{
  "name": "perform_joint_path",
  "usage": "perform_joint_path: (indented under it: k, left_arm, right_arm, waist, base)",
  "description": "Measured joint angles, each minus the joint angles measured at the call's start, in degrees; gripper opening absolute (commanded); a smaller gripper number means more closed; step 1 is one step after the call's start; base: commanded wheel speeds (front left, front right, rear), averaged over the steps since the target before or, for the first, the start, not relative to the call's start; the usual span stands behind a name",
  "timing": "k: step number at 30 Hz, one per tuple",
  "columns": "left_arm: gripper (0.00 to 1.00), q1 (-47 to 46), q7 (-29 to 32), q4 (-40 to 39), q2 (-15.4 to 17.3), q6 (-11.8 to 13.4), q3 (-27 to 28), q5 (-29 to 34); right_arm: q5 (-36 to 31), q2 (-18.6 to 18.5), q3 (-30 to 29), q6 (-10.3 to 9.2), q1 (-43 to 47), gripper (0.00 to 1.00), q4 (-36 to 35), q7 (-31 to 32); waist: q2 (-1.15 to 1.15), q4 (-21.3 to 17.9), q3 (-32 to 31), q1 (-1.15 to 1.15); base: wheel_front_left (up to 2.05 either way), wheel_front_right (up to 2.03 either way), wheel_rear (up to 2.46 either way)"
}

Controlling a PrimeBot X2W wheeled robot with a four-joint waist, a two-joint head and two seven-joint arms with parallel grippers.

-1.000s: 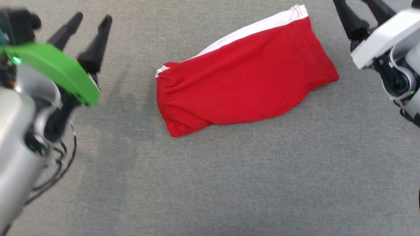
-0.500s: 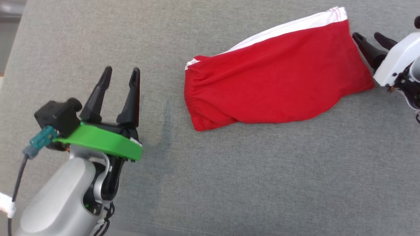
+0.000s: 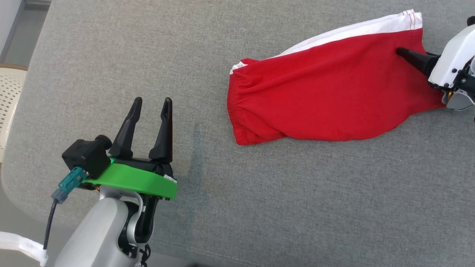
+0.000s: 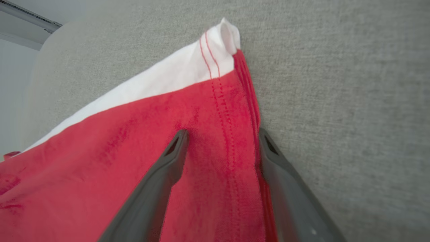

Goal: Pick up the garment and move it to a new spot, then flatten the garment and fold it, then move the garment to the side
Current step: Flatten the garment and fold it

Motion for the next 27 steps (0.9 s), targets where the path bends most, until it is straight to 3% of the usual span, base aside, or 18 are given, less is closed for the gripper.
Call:
perform_joint_path:
  k: [1, 4, 14, 27]
  left_arm:
    - [1.00, 0.02, 0.00, 0.27, -0.44, -0.33, 0.20, 0.64]
    - [1.00, 0.19, -0.04, 1.08, -1.20, -1.13, 0.66, 1.72]
    - [1.00, 2.98, -0.04, 1.81, -2.70, -2.23, 4.68, 7.22]
    - [1.00, 8.81, -0.05, 3.79, -2.78, -3.74, 5.91, 10.47]
  right_arm:
    - [-0.43, 0.24, 0.35, 0.00, -0.16, 0.68, 0.42, 0.27]
    - [-0.74, 0.78, 0.74, 0.00, -0.42, 0.00, 1.58, 0.60]
    - [-2.82, 2.11, 1.99, 0.00, 1.07, 0.00, 0.05, -2.21]
    - [-3.44, -2.26, 1.77, 0.01, 9.50, 0.00, -6.20, -12.14]
  waist:
    - [0.00, 0.10, -0.01, 0.00]
    - [0.00, 0.28, -0.27, 0.00]
    - [0.00, -0.76, -2.98, 0.00]
    - [0.00, -6.57, -9.59, 0.00]
  base:
    - [0.00, 0.00, 0.00]
    - [0.00, 0.00, 0.00]
    - [0.00, 0.00, 0.00]
    - [0.00, 0.00, 0.00]
